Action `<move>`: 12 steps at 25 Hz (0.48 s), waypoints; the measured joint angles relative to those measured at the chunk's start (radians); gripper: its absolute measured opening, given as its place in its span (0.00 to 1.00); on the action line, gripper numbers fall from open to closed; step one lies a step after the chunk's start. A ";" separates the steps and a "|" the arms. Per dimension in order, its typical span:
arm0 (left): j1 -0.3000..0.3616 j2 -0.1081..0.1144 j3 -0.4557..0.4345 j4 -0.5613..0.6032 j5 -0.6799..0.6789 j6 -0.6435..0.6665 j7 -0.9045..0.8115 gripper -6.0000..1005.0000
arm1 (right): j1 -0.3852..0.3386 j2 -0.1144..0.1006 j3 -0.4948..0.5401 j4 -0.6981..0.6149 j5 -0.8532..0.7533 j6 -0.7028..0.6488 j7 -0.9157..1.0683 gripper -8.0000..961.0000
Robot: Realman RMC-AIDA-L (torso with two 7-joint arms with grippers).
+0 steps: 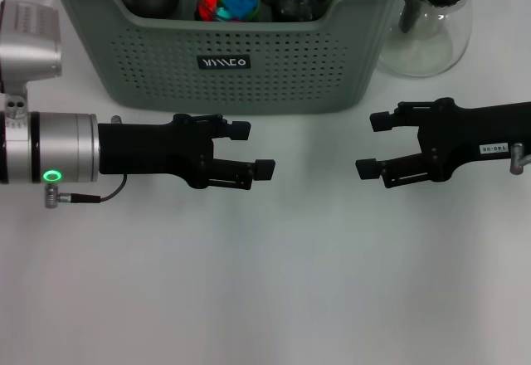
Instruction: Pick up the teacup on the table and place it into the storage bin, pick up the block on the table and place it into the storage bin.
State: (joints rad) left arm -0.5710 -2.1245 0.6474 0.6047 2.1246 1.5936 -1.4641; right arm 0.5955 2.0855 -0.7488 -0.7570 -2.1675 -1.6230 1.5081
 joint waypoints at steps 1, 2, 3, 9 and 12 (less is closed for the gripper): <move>0.000 0.000 0.000 0.000 0.000 0.000 0.001 0.88 | 0.000 0.000 0.000 0.002 0.000 0.001 0.000 0.96; 0.001 0.000 0.000 0.000 0.000 -0.001 0.003 0.88 | 0.001 0.001 0.000 0.002 0.000 0.001 0.000 0.96; 0.001 0.000 0.000 0.000 0.000 -0.001 0.006 0.88 | 0.001 0.002 0.000 0.003 0.000 0.001 0.000 0.96; -0.001 0.004 0.000 0.000 0.000 0.006 0.016 0.88 | 0.001 0.004 0.000 0.006 0.000 0.002 0.000 0.96; -0.003 0.006 0.000 0.000 0.000 0.012 0.041 0.88 | 0.001 0.004 -0.004 0.007 0.000 0.002 -0.001 0.96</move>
State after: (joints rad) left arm -0.5742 -2.1186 0.6473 0.6042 2.1246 1.6056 -1.4229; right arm 0.5968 2.0897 -0.7527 -0.7496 -2.1676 -1.6211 1.5075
